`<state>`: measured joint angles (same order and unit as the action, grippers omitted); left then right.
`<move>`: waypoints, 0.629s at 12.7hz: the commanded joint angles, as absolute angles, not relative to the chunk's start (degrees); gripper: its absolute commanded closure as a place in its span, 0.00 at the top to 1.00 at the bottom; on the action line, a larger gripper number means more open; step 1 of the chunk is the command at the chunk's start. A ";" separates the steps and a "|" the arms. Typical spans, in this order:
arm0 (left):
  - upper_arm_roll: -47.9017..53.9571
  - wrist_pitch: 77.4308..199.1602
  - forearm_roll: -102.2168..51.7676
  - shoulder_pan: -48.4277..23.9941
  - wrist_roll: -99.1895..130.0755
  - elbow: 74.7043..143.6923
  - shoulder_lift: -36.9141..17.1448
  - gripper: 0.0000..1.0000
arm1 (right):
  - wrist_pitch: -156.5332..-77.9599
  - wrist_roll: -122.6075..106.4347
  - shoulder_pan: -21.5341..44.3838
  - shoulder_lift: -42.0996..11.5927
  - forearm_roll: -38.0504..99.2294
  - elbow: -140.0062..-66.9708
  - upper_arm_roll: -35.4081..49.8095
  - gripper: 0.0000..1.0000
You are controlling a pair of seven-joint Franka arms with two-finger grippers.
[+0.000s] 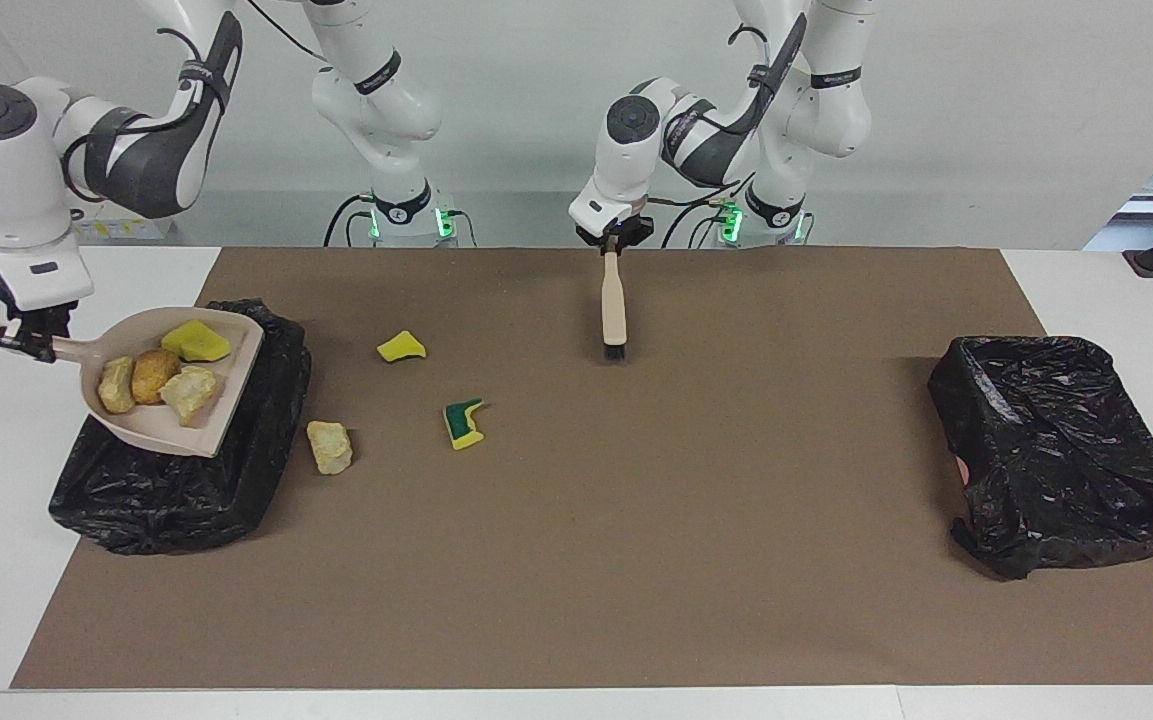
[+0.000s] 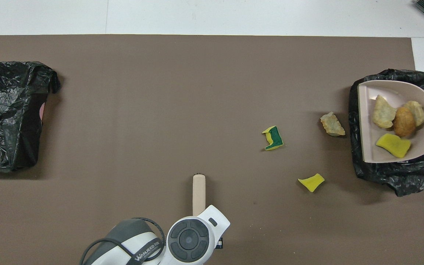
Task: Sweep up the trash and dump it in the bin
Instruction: 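Carry the loaded dustpan with the right gripper over the nearer trash bag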
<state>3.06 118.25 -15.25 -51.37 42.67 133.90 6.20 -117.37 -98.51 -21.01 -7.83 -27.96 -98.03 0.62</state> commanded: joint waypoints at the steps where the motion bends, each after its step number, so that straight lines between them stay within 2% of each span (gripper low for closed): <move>1: 2.37 119.35 -16.35 -52.12 41.58 135.88 8.35 0.00 | -118.13 -93.64 -21.80 -7.30 -35.74 -98.61 0.88 0.00; 3: 2.37 119.36 -16.35 -52.12 41.48 135.88 8.26 0.00 | -116.99 -85.64 -21.62 -6.77 -42.68 -99.40 0.88 0.00; 8: 2.29 119.00 -16.35 -51.86 40.78 135.88 8.26 0.00 | -108.46 -76.82 -19.69 -5.54 -50.36 -99.67 1.14 0.00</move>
